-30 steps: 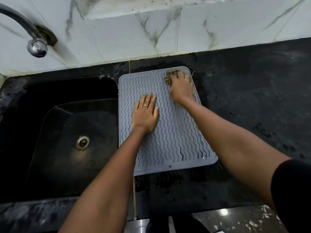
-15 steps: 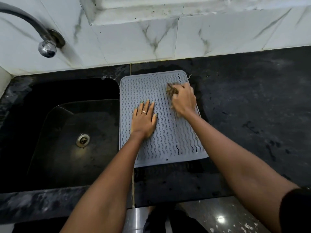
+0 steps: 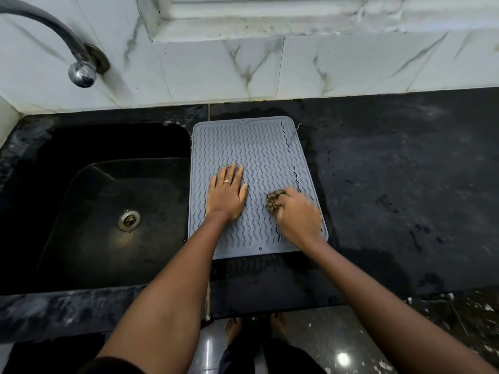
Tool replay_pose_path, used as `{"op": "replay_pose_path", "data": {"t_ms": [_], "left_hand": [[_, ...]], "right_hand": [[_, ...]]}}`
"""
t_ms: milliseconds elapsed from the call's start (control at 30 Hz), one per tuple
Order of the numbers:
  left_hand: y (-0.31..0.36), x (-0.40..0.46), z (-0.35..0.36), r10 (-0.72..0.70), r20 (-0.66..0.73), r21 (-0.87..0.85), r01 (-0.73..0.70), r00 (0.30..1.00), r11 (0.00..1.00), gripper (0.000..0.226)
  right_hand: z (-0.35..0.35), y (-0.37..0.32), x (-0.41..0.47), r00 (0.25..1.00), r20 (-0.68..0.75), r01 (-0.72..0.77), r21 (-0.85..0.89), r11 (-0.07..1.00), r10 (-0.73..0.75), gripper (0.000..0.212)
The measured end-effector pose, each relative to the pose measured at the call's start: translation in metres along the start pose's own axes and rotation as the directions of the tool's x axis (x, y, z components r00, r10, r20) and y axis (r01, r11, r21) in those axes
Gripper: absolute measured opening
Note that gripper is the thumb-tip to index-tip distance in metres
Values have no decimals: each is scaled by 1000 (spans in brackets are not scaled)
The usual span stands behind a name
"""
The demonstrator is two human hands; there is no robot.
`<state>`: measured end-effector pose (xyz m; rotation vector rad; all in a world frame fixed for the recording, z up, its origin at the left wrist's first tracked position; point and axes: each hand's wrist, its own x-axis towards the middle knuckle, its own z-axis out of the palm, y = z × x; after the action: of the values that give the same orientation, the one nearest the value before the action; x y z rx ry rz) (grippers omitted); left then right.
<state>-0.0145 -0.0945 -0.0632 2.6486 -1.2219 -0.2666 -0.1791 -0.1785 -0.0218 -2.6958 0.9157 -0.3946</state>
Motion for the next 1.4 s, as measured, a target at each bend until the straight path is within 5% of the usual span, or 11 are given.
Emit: {"op": "replay_pose_path", "data": {"t_ms": [200, 333, 567, 700, 833, 1033, 1233, 1333, 1400], "left_hand": [[1, -11, 1, -3, -3, -7, 3, 1000, 1000, 56], [1, -19, 5, -10, -5, 1, 10, 1000, 1000, 55], [3, -23, 3, -25, -10, 11, 25, 1000, 1000, 55], [5, -30, 3, -38, 7, 11, 38, 999, 999, 55], [8, -37, 5, -47, 18, 16, 47, 999, 999, 55], [10, -44, 10, -56, -11, 24, 57, 998, 998, 55], [9, -43, 11, -58, -19, 20, 59, 998, 998, 55], [10, -44, 10, -65, -16, 20, 65, 998, 998, 55], [11, -45, 10, -66, -13, 19, 66, 998, 998, 55]], "right_hand": [[-17, -10, 82, 999, 15, 29, 77, 997, -30, 25], [12, -17, 108, 959, 282, 18, -93, 995, 9, 42], [16, -16, -23, 992, -103, 83, 56, 995, -77, 12], [1, -17, -51, 997, -53, 68, 91, 993, -64, 21], [-7, -8, -3, 991, -73, -91, 287, 954, 117, 26], [8, -7, 60, 972, 216, -108, 55, 993, 94, 38], [-14, 2, -67, 999, -9, 52, 140, 989, -52, 24], [-32, 1, -84, 988, 148, 34, 107, 994, -49, 25], [-44, -4, -60, 963, 256, -133, 188, 973, 82, 30]]}}
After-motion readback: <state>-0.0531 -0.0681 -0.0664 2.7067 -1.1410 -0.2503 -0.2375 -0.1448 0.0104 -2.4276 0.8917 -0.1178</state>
